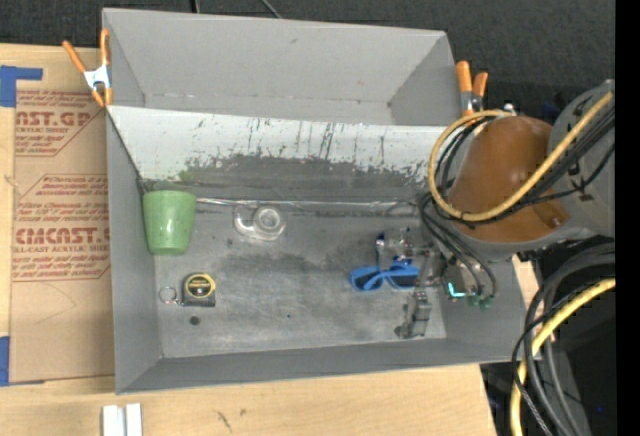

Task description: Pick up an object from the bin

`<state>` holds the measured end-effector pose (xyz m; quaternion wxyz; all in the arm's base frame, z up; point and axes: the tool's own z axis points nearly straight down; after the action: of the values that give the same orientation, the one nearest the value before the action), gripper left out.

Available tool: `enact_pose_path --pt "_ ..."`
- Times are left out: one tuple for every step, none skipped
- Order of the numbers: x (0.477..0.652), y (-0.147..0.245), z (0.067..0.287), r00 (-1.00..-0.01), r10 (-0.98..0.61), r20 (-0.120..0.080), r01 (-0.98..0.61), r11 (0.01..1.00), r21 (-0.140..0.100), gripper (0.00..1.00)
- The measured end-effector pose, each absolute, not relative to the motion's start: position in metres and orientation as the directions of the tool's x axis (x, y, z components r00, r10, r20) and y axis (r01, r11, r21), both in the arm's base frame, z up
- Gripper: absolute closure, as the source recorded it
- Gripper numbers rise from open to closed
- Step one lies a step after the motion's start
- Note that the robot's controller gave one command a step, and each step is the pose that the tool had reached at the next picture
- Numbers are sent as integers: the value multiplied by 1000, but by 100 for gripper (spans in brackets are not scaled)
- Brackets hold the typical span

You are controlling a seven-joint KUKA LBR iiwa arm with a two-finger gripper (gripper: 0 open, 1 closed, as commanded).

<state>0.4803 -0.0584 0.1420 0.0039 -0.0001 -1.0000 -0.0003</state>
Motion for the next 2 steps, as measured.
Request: enact_pose_path --pt "541 -71 75 -1000 13 0 13 1000 0 0" --pt "540 -70 78 -1000 13 0 13 1000 -1 100"
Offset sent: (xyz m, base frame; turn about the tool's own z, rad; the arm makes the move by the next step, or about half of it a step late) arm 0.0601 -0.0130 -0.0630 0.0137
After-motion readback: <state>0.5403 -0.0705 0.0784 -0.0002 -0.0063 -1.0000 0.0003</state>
